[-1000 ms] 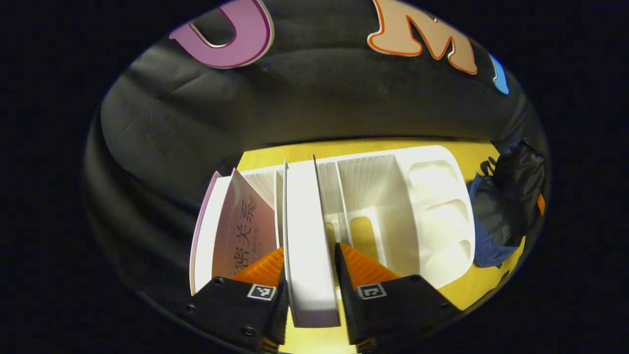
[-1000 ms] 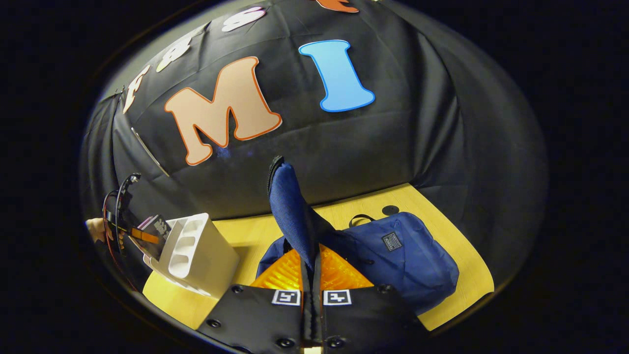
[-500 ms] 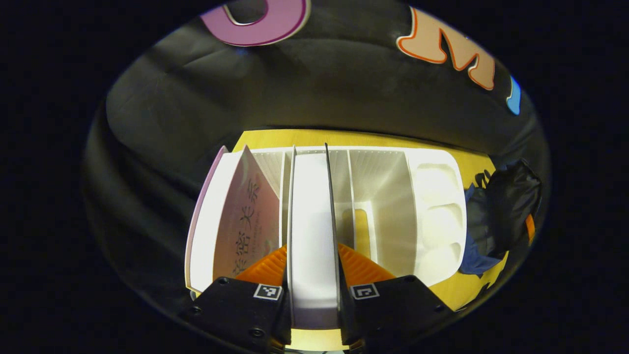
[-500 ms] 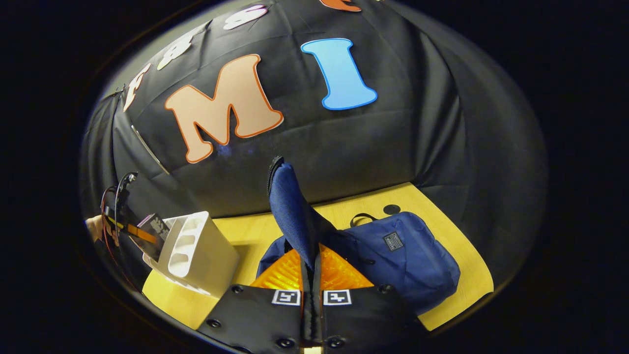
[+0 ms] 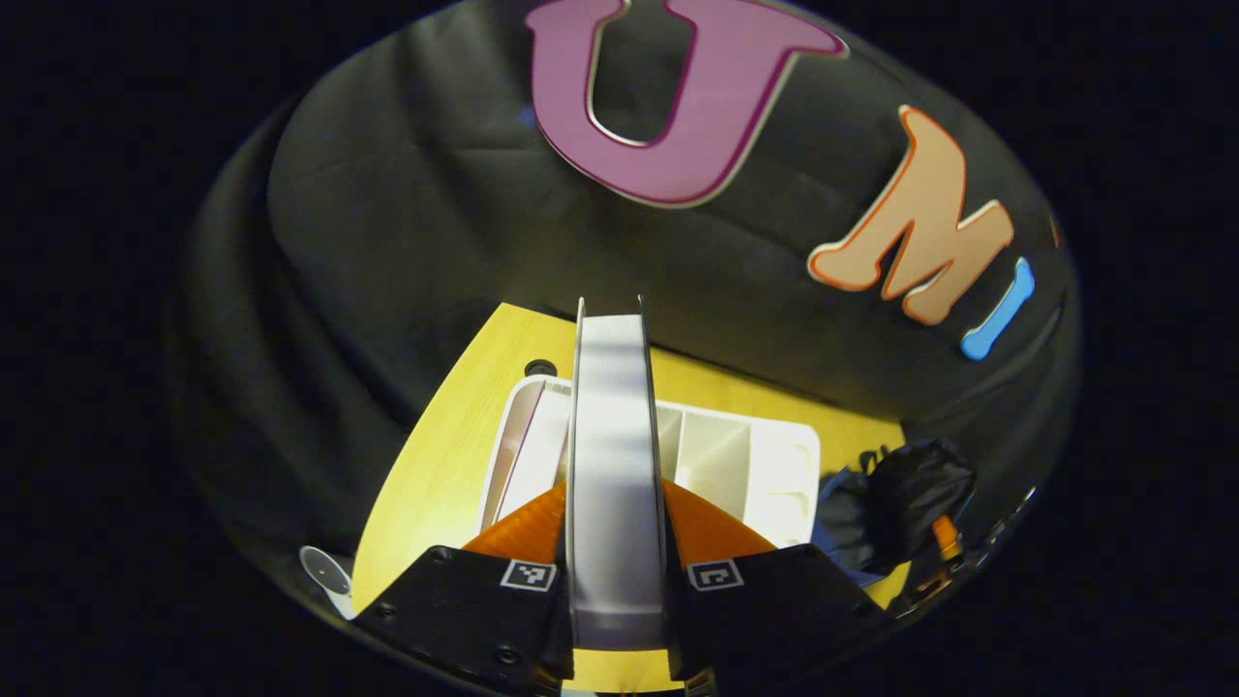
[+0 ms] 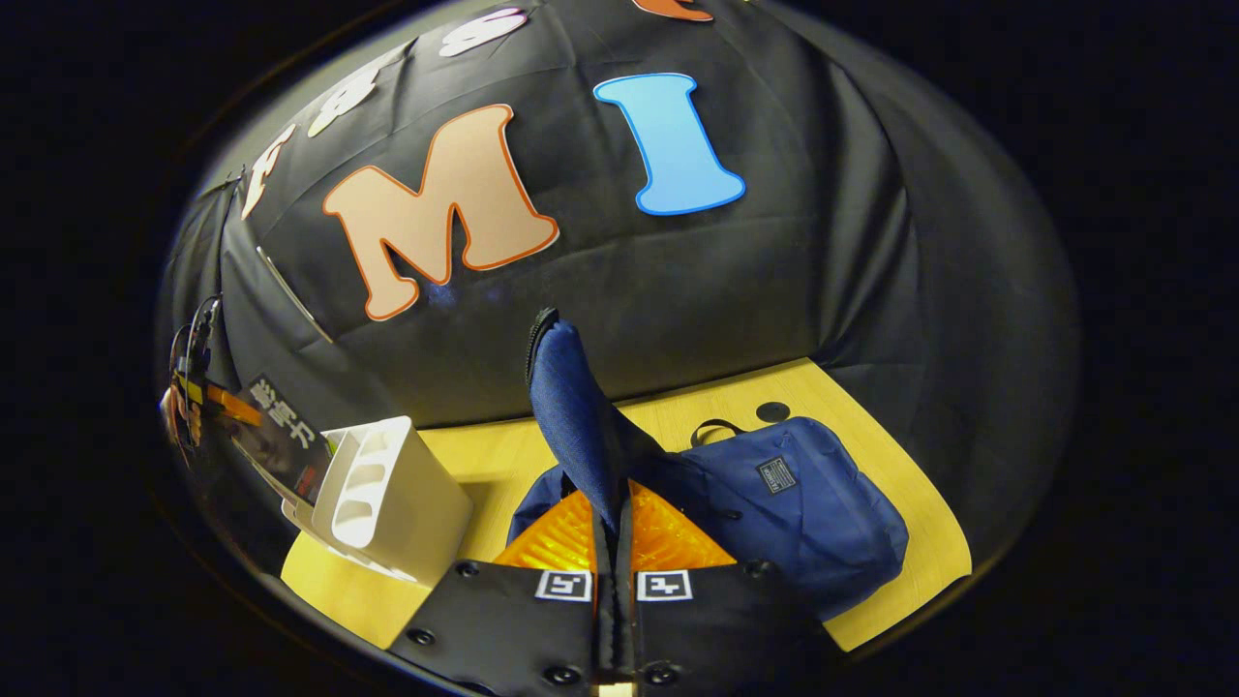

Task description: Open the schoolbag, grab two books from the bookshelf and put them into the schoolbag.

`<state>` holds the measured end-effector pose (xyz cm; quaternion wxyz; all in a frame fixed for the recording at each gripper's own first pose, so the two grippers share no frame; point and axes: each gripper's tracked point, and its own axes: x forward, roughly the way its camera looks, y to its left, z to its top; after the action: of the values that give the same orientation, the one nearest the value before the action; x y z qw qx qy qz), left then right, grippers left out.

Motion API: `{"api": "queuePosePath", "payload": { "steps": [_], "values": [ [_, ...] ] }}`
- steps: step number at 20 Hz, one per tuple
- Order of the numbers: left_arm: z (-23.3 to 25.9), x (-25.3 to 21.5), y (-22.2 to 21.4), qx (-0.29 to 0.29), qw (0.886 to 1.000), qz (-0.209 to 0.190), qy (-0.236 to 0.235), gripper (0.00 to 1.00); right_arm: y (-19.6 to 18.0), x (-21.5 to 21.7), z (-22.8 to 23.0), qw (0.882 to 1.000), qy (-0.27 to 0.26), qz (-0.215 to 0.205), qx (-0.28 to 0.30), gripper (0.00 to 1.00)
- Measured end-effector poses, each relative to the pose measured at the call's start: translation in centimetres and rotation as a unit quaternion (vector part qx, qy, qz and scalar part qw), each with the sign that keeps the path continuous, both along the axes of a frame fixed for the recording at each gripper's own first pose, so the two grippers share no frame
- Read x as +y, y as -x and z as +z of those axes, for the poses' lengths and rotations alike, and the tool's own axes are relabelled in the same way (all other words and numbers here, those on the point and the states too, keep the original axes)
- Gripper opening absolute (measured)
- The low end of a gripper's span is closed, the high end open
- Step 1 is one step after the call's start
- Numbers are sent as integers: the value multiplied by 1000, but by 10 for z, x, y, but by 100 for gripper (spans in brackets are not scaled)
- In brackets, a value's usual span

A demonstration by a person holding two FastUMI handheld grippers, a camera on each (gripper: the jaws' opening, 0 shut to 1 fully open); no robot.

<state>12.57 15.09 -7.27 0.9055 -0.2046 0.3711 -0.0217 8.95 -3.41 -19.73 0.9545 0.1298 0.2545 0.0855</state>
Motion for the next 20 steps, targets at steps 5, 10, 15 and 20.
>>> {"api": "queuePosePath", "payload": {
  "steps": [5,10,15,20],
  "values": [
    [41,-6,-8,-44,987,34,148,34,-1,-2,2,1000,0,-1,-1,3],
    [44,-21,-8,-54,968,39,242,34,-3,-4,5,1000,-1,-1,-3,3],
    [50,-26,-6,-47,956,21,290,34,-2,-5,7,1000,-6,-1,-4,4],
    [36,-41,2,-25,958,-25,286,34,-3,-2,8,1000,-13,3,-3,7]
  ]
}}
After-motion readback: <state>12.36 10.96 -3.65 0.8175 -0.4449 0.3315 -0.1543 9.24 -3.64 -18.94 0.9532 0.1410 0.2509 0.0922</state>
